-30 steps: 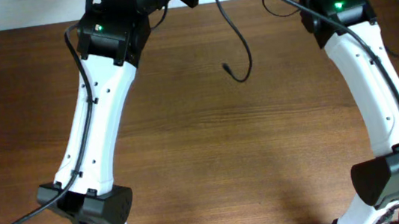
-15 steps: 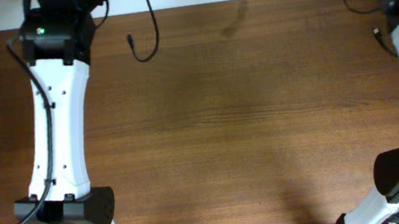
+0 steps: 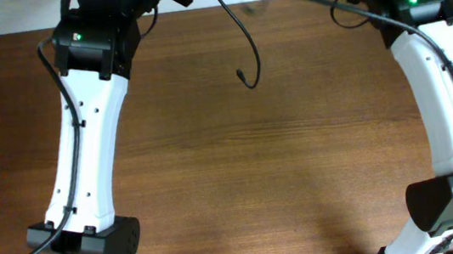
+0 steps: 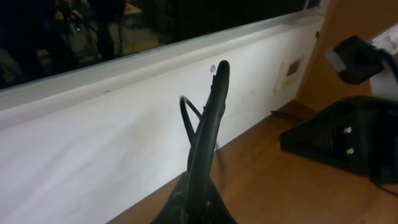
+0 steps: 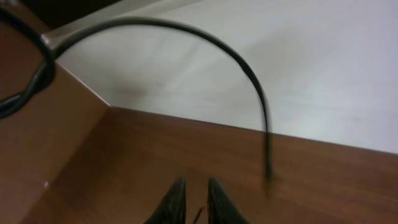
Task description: Untangle cables
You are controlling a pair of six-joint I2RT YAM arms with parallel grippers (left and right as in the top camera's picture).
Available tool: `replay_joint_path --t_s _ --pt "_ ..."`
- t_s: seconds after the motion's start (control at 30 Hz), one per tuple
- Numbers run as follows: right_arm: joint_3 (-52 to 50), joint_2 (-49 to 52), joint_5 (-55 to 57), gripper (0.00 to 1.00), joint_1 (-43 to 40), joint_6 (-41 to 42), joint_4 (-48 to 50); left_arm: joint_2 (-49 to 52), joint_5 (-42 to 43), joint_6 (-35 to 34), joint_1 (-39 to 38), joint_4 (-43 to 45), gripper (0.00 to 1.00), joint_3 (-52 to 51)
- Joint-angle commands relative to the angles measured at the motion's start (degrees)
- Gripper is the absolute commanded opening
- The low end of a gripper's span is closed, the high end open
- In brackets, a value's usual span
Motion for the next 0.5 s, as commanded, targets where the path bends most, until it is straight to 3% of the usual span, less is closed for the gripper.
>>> replay_joint_path --t_s 0.0,0.07,0.2,0.47 --pt "0.24 -0.26 1.79 0.12 -0.31 -6.73 -1.90 2.51 4.24 0.74 -2.25 0.28 0.00 0.55" --pt "0.24 -0.26 0.00 0.17 -0.28 -7.91 -3.10 3.52 4.20 0.79 -3.39 0.28 0.00 0.55" --pt "0.24 -0.26 -0.37 0.22 0.72 -19.06 -6.29 5.09 5.73 0.76 -5.64 0.20 0.00 0.55" --pt "0.24 -0.76 2.95 0.23 0.79 -19.98 -8.63 5.64 5.70 0.76 -6.99 -0.07 0.00 0.52"
